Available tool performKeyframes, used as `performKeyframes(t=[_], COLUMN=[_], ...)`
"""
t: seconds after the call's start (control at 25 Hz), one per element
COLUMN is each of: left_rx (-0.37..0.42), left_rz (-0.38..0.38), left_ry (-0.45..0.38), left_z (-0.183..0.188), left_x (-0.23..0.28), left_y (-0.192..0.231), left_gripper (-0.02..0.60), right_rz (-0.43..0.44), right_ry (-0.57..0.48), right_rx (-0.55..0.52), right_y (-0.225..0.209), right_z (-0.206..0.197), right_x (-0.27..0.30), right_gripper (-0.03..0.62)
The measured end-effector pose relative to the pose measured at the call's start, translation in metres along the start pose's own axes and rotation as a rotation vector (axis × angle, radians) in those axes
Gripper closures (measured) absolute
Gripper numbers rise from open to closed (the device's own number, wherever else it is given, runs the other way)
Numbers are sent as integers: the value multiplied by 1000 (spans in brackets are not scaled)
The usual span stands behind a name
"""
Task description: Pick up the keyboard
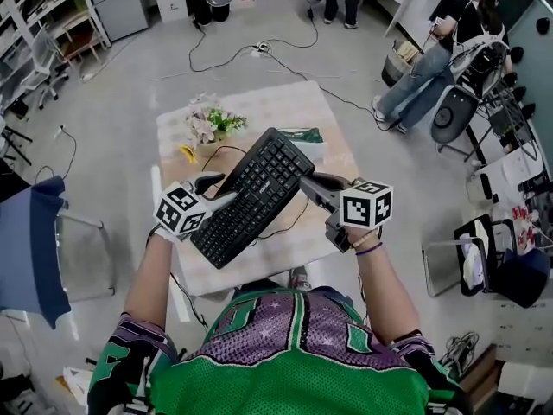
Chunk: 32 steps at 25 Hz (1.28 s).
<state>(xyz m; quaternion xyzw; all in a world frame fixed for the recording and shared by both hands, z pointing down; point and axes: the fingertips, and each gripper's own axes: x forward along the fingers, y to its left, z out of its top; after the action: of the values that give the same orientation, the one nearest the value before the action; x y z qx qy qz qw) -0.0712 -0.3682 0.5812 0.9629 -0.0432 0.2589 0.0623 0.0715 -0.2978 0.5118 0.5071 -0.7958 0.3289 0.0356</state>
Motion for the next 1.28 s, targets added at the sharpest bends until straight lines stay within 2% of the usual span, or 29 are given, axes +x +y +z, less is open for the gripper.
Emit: performKeyframes(t=[0.24, 0.44, 0.64, 0.84, 1.0, 1.16, 1.28], left_rx=[0, -35, -9, -52, -80, -145, -151], left_rz=[-102, -297, -418, -542, -571, -555, -544], left_ry=[34, 58, 103, 106, 99, 81, 77], left_z=[-2, 1, 4, 5, 4, 2, 3], left_x=[12, 23, 24, 23, 25, 26, 23], left_y=[3, -10, -13, -16, -16, -12, -12], left_gripper=[320, 311, 310, 308, 308, 322, 336], right_rz=[9, 42, 70, 85, 84, 74, 79], right_ry=[2, 1, -8, -7, -4, -15, -26], right_rx=[-36, -81, -109, -124, -124, -112, -103], right_y=[2, 7, 14, 21, 20, 18, 15], right_z=[1, 5, 7, 10, 10, 6, 7], right_x=[-2, -5, -3, -2, 0, 3, 4], right_gripper=[519, 520, 519, 520, 519, 519, 516])
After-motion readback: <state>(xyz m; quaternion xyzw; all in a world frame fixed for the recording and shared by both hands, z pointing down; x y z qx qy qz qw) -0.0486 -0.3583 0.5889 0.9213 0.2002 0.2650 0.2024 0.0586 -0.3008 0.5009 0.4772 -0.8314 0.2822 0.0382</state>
